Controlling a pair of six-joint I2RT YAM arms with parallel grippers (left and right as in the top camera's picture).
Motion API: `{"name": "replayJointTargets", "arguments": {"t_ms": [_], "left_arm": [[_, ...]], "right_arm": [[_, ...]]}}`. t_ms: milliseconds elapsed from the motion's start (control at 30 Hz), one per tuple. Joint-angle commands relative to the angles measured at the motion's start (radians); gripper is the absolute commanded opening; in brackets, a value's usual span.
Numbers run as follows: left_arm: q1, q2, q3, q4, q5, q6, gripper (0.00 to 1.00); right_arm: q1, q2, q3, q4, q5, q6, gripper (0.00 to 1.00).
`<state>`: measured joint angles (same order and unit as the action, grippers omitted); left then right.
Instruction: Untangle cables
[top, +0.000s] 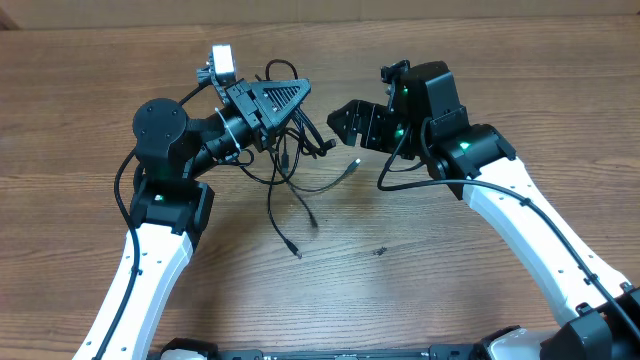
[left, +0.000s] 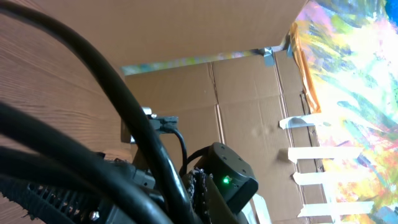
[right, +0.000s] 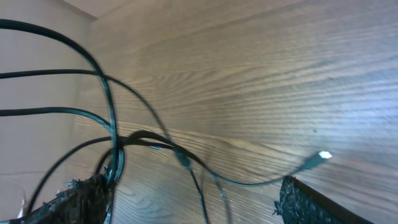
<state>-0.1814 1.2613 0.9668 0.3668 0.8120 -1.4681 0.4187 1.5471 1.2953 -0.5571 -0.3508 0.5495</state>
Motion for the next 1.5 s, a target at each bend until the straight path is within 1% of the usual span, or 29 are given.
{"name": "replayJointTargets", "arguments": {"t_ms": [0,100,267,367,467,567,700,833,867,1000,1200,1300,1467], "left_arm": [[0.004,-0.005,0.010,0.005,0.009,-0.014,0.04],[0.004,-0.005,0.010,0.005,0.006,-0.014,0.04],[0.004,-0.005,0.010,0.004,-0.053,-0.014,0.04],[0.004,-0.005,0.010,0.003,-0.073,-0.014,0.04],[0.004,-0.005,0.010,-0.006,-0.113,-0.014,0.04],[0.004,-0.005,0.010,-0.012,-0.126,-0.014,0.04],[0.004,-0.005,0.010,-0.050,-0.135,-0.044,0.04],[0.004,-0.005,0.010,-0.077,-0.204,-0.049,0.04],[0.004,-0.005,0.010,-0.097,-0.255,-0.077,0.04],[0.004,-0.005,0.010,-0.113,-0.354,-0.127,0.04],[0.004,-0.005,0.010,-0.111,-0.495,-0.226,0.04],[0.003,-0.005,0.010,-0.112,-0.548,-0.275,0.04],[-0.023,-0.005,0.010,-0.121,-0.603,-0.357,0.04]], "right_arm": [[-0.007,0.000,0.018,-0.014,0.023,-0.005,0.86],[-0.007,0.000,0.018,-0.021,0.028,-0.007,0.86],[-0.007,0.000,0.018,-0.042,0.001,-0.008,0.86],[-0.007,0.000,0.018,-0.048,-0.035,-0.009,0.86],[-0.007,0.000,0.018,-0.048,-0.095,-0.059,0.86],[-0.007,0.000,0.018,-0.048,-0.123,-0.061,0.86],[-0.007,0.000,0.018,-0.043,-0.127,-0.060,0.86],[-0.007,0.000,0.018,-0.010,-0.161,-0.061,0.86],[-0.006,0.000,0.018,0.011,-0.178,-0.061,0.86],[-0.004,0.000,0.018,0.048,-0.215,-0.061,0.85],[0.016,0.000,0.018,0.050,-0.221,-0.060,0.85],[0.037,0.000,0.018,0.057,-0.244,-0.060,0.85],[0.113,0.000,0.018,0.119,-0.250,-0.061,0.85]]}}
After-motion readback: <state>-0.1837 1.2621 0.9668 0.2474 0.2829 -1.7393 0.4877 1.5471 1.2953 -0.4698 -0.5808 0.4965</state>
